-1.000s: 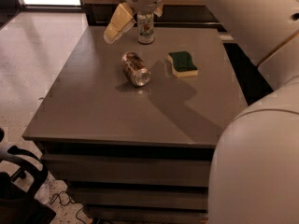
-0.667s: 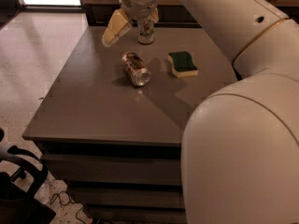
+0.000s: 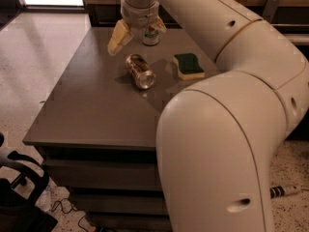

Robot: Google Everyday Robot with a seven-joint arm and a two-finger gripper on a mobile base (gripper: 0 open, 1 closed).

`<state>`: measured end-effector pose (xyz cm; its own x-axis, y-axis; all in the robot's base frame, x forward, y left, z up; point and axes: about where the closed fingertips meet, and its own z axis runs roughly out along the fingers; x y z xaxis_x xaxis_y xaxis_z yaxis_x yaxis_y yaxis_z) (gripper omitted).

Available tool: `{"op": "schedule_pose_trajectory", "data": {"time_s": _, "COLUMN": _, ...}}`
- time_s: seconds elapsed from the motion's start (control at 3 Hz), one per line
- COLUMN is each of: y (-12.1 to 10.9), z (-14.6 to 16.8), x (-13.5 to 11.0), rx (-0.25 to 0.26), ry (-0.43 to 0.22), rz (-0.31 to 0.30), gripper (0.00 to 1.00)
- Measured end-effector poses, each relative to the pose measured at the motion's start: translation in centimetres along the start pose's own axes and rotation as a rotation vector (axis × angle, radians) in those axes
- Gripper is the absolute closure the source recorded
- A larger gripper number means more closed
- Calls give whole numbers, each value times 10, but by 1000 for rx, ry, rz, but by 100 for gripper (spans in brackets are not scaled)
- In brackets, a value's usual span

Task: Place orange can upright

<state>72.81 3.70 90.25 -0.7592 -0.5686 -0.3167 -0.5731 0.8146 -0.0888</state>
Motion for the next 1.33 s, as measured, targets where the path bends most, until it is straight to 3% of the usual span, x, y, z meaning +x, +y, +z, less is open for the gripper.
{"op": "schedule_pose_trajectory", "data": {"time_s": 0.67, "y": 6, "z": 11, "x": 43, "rx": 49, "ry": 127, "rz": 31, "gripper": 0}}
{"op": "schedule_pose_trajectory", "data": {"time_s": 1.0, "y": 16, "z": 12, "x": 56, "rx": 53, "ry": 164, "rz": 12, "gripper": 0}}
{"op": "schedule_pose_trajectory", "data": {"time_s": 1.33, "y": 39, "z": 24, "x": 53, "rx": 14, "ry": 177, "rz": -36, "gripper": 0}}
